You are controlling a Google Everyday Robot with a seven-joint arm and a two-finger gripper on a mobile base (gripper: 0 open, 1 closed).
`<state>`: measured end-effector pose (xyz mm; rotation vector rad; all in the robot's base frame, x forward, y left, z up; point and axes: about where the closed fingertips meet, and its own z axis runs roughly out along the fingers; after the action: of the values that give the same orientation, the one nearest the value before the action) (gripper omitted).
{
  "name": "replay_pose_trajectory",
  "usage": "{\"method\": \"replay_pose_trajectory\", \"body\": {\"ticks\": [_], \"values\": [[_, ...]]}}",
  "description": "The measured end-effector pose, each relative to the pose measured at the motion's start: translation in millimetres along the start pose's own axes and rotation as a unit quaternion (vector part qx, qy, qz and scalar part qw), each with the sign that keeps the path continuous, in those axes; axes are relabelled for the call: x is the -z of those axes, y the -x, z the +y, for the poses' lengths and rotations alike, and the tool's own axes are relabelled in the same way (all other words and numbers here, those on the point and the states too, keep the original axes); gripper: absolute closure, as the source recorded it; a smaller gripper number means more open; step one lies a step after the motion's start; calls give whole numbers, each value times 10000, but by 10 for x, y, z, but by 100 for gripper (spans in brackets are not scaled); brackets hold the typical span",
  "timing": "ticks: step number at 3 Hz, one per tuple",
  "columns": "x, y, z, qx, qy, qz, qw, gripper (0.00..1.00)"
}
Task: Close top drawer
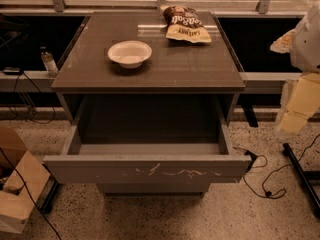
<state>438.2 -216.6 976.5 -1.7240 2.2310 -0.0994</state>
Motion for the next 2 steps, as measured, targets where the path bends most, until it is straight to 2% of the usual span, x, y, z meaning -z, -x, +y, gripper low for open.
{"method": "replay_pose_trajectory", "body": {"ticks": [1,2], "values": [[0,0,0,0,0,0,10000,0],[0,0,0,0,0,0,10000,11]]}}
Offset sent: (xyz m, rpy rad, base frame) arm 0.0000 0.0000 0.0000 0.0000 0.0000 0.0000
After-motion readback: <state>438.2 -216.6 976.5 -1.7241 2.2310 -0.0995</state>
